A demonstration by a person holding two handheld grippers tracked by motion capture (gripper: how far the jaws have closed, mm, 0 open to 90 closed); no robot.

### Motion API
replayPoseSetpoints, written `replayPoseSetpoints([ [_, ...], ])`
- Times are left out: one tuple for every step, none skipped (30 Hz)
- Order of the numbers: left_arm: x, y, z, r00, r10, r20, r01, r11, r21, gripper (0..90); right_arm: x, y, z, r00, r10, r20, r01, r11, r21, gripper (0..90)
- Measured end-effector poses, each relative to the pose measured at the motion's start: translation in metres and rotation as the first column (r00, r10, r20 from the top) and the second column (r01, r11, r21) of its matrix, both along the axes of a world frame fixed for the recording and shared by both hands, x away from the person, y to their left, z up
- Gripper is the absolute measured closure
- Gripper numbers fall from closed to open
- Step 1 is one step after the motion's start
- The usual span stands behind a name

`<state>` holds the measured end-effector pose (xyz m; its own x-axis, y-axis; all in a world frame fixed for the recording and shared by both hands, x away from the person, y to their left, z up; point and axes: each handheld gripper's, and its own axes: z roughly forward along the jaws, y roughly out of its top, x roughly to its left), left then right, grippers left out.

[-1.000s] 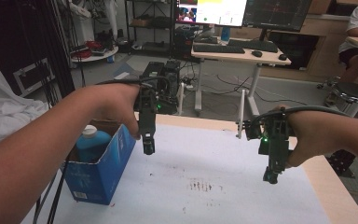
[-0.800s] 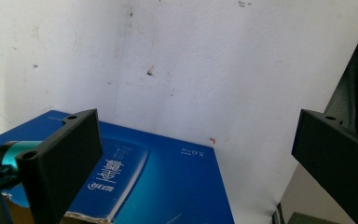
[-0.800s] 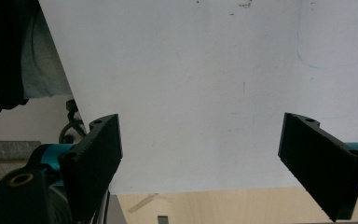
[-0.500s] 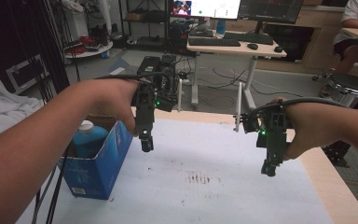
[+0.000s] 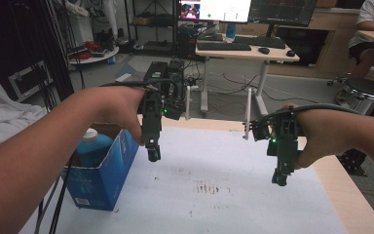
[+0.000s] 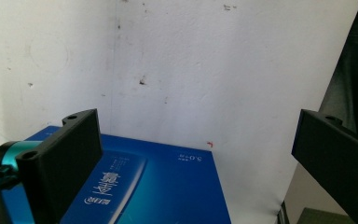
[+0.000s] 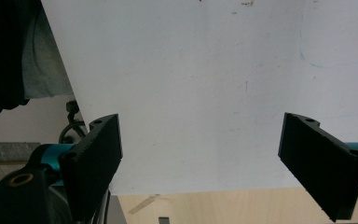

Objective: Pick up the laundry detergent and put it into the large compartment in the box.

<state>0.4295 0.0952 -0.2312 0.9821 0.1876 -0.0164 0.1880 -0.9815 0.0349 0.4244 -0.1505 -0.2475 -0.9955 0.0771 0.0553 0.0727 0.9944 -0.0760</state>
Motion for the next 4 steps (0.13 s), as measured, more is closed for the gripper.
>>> replayPoseSetpoints([
  [-0.0005, -0.0004, -0.0003, 1.0000, -0.001, 0.003, 0.001, 1.0000, -0.003, 1.7, 0.0006, 0.0000, -0.0006, 0.9999, 0.010, 0.001, -0.010, 0.9999, 0.004, 12.7],
  [-0.0007, -0.0010, 0.0000, 1.0000, -0.007, 0.000, 0.007, 1.0000, 0.000, 1.7, 0.0001, -0.0001, -0.0006, 1.0000, 0.005, 0.001, -0.005, 1.0000, 0.002, 12.7],
  [-0.0011, -0.0013, -0.0002, 1.0000, -0.008, 0.000, 0.008, 0.9999, -0.007, 1.7, -0.0002, -0.0001, -0.0006, 1.0000, 0.004, -0.001, -0.004, 1.0000, 0.002, 12.7],
  [-0.0011, -0.0013, -0.0002, 1.0000, -0.008, 0.000, 0.008, 0.9999, -0.007, 1.7, -0.0002, -0.0001, -0.0006, 1.0000, 0.004, -0.001, -0.004, 1.0000, 0.002, 12.7],
])
